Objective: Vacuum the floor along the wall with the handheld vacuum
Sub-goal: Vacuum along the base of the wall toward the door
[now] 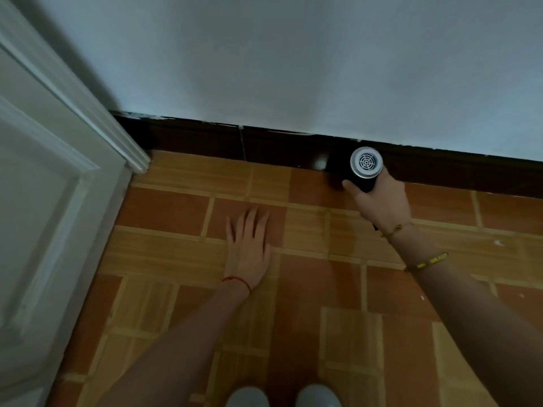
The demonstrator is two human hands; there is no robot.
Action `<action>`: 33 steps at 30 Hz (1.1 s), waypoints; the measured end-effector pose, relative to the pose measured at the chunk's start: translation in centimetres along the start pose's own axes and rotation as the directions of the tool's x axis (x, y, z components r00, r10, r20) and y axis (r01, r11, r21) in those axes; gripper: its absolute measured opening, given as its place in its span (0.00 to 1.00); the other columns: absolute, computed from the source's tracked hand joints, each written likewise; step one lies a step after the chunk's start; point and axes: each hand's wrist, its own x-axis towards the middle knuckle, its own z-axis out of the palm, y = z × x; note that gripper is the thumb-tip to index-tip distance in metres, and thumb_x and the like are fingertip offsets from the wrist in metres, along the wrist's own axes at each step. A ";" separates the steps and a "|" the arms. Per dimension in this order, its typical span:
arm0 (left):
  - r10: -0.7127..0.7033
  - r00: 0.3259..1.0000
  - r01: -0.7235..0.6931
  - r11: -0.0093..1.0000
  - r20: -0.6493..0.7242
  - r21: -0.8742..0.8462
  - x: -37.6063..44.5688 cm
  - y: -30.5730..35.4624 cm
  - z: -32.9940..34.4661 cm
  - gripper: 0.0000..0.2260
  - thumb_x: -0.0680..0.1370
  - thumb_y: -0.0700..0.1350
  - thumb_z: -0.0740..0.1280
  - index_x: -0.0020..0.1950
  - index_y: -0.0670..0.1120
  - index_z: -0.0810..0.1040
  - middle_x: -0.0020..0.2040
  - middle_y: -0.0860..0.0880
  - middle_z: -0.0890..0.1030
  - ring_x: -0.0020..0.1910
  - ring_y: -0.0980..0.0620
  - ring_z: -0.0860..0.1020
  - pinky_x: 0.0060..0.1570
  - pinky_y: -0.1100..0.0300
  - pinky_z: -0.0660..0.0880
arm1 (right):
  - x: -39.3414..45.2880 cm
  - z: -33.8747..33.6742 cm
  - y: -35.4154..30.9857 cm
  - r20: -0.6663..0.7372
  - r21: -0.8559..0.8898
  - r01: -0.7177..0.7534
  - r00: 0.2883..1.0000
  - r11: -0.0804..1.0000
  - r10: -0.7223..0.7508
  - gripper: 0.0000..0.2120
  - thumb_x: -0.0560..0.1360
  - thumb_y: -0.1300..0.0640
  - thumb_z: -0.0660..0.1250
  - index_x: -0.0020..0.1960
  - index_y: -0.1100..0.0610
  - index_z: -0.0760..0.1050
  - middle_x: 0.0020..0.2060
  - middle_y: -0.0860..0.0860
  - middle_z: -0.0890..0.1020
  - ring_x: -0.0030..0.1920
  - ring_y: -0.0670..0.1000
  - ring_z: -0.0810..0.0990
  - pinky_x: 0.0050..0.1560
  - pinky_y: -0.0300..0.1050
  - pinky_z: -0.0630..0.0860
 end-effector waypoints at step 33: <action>0.012 0.999 -0.013 1.000 -0.051 -0.011 -0.4 -0.2 0.1 0.24 0.81 0.51 0.51 0.77 0.48 0.62 0.78 0.45 0.62 0.78 0.45 0.58 0.76 0.38 0.49 | -0.8 2.0 -0.9 0.070 0.177 0.018 0.997 0.984 -0.031 0.34 0.67 0.36 0.69 0.67 0.53 0.69 0.53 0.53 0.83 0.49 0.60 0.84 0.49 0.57 0.82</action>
